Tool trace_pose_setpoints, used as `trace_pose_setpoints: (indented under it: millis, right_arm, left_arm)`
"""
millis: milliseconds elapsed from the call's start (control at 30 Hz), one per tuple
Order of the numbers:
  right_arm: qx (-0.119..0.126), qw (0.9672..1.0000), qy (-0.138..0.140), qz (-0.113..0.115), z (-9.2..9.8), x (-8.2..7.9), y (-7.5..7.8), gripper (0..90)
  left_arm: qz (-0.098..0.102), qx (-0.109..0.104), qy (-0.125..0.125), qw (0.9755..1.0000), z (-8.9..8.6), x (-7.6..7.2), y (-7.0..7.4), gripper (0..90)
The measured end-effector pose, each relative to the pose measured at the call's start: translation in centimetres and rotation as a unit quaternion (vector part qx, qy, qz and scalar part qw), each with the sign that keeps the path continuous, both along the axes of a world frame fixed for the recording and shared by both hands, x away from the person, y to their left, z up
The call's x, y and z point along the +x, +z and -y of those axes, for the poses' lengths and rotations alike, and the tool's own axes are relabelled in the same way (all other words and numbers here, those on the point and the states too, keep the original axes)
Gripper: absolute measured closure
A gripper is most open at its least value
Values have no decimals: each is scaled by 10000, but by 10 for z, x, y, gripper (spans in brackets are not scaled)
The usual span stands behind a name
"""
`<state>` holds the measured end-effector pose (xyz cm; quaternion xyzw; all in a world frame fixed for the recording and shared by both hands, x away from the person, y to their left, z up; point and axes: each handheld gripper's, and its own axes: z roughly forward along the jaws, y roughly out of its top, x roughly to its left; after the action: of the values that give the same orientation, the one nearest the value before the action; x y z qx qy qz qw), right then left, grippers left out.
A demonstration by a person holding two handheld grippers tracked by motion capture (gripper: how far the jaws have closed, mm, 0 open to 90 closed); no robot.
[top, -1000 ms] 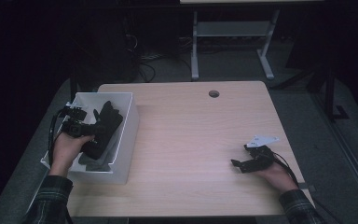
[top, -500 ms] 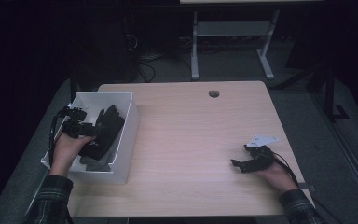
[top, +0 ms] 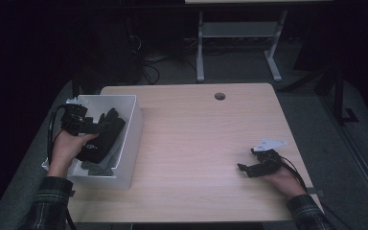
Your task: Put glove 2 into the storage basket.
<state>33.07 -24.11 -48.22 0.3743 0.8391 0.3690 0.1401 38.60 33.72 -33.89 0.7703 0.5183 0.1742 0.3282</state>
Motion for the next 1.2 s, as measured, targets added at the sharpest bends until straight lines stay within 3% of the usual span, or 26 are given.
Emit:
trace_pose_setpoints:
  millis: [533, 900, 1200]
  right_arm:
    - [-1, 10000, 5, 5, 0, 0, 0, 144]
    - [-1, 10000, 5, 4, 0, 0, 0, 144]
    - [-12, 10000, 4, 8, 0, 0, 0, 144]
  left_arm:
    - [218, -216, -598, 9977, 44, 2, 23, 173]
    - [369, -398, -1103, 9924, 84, 2, 34, 173]
    - [373, -462, -1434, 9879, 118, 1, 34, 173]
